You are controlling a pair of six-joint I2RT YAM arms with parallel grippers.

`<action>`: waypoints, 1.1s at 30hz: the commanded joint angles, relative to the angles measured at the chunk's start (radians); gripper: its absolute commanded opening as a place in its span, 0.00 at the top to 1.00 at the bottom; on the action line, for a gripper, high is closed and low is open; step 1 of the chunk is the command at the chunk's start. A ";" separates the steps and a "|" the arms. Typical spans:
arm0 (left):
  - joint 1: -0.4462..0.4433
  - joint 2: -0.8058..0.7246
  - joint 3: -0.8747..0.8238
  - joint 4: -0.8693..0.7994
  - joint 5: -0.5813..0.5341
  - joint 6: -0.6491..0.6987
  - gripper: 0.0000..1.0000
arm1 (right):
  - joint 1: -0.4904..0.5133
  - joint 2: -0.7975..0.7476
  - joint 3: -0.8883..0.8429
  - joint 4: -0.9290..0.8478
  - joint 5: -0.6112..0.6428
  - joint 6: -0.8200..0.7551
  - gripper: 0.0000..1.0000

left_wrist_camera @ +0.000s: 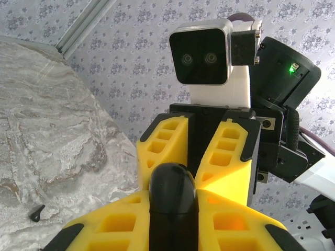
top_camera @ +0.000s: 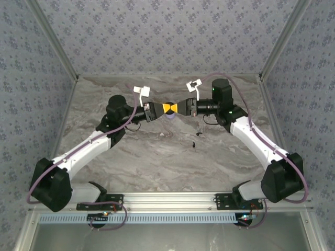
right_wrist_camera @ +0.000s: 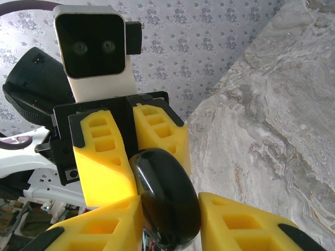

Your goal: Insert the wireless bluetooth earbuds into the charging case

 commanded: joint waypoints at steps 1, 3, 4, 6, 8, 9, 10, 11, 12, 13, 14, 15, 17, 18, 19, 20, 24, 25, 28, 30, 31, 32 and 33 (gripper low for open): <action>-0.009 -0.027 0.034 0.015 0.019 0.015 0.84 | 0.008 0.005 0.051 -0.018 -0.021 -0.019 0.78; -0.009 -0.035 0.039 -0.021 0.012 0.033 0.79 | 0.009 0.001 0.051 -0.066 -0.011 -0.052 0.80; -0.009 -0.037 0.040 -0.039 0.008 0.043 0.77 | 0.008 -0.001 0.075 -0.085 -0.005 -0.068 0.81; -0.008 -0.048 0.042 -0.083 -0.002 0.068 0.66 | 0.008 -0.003 0.107 -0.170 0.014 -0.127 0.82; -0.008 -0.057 0.043 -0.119 -0.006 0.089 0.58 | 0.007 -0.003 0.122 -0.223 0.025 -0.160 0.82; -0.006 -0.061 0.046 -0.142 -0.009 0.103 0.54 | 0.009 -0.003 0.128 -0.243 0.028 -0.173 0.82; -0.007 -0.065 0.047 -0.165 -0.010 0.114 0.51 | 0.008 -0.003 0.131 -0.252 0.028 -0.180 0.82; -0.007 -0.067 0.050 -0.185 -0.008 0.126 0.49 | 0.009 -0.003 0.134 -0.263 0.029 -0.186 0.82; -0.006 -0.068 0.051 -0.201 -0.003 0.137 0.47 | 0.008 -0.003 0.139 -0.276 0.027 -0.193 0.82; -0.007 -0.068 0.052 -0.215 0.001 0.147 0.46 | 0.009 -0.003 0.141 -0.283 0.027 -0.200 0.82; -0.006 -0.068 0.056 -0.231 0.009 0.159 0.46 | 0.011 -0.002 0.144 -0.297 0.026 -0.208 0.82; -0.006 -0.067 0.060 -0.248 0.016 0.168 0.46 | 0.013 -0.001 0.150 -0.311 0.026 -0.216 0.82; -0.007 -0.067 0.065 -0.262 0.028 0.179 0.46 | 0.018 -0.001 0.158 -0.338 0.026 -0.236 0.82; -0.007 -0.067 0.065 -0.264 0.035 0.181 0.46 | 0.021 -0.001 0.162 -0.349 0.028 -0.246 0.82; -0.006 -0.065 0.067 -0.266 0.039 0.182 0.46 | 0.025 -0.001 0.166 -0.359 0.029 -0.252 0.82; -0.006 -0.065 0.069 -0.266 0.044 0.182 0.46 | 0.027 -0.001 0.167 -0.364 0.029 -0.257 0.82; -0.007 -0.057 0.072 -0.265 0.053 0.184 0.46 | 0.038 0.001 0.172 -0.374 0.033 -0.265 0.82; -0.008 -0.056 0.074 -0.266 0.053 0.184 0.47 | 0.042 0.000 0.174 -0.380 0.035 -0.269 0.82; -0.009 -0.051 0.074 -0.263 0.054 0.180 0.52 | 0.046 0.001 0.177 -0.391 0.041 -0.275 0.82; -0.009 -0.049 0.074 -0.260 0.056 0.178 0.55 | 0.047 0.002 0.177 -0.392 0.045 -0.277 0.82; -0.009 -0.049 0.074 -0.261 0.054 0.177 0.55 | 0.048 0.002 0.178 -0.392 0.048 -0.275 0.82; -0.009 -0.047 0.074 -0.260 0.055 0.176 0.55 | 0.048 0.001 0.180 -0.392 0.051 -0.275 0.82; -0.009 -0.047 0.074 -0.262 0.055 0.176 0.55 | 0.049 0.002 0.179 -0.392 0.053 -0.275 0.82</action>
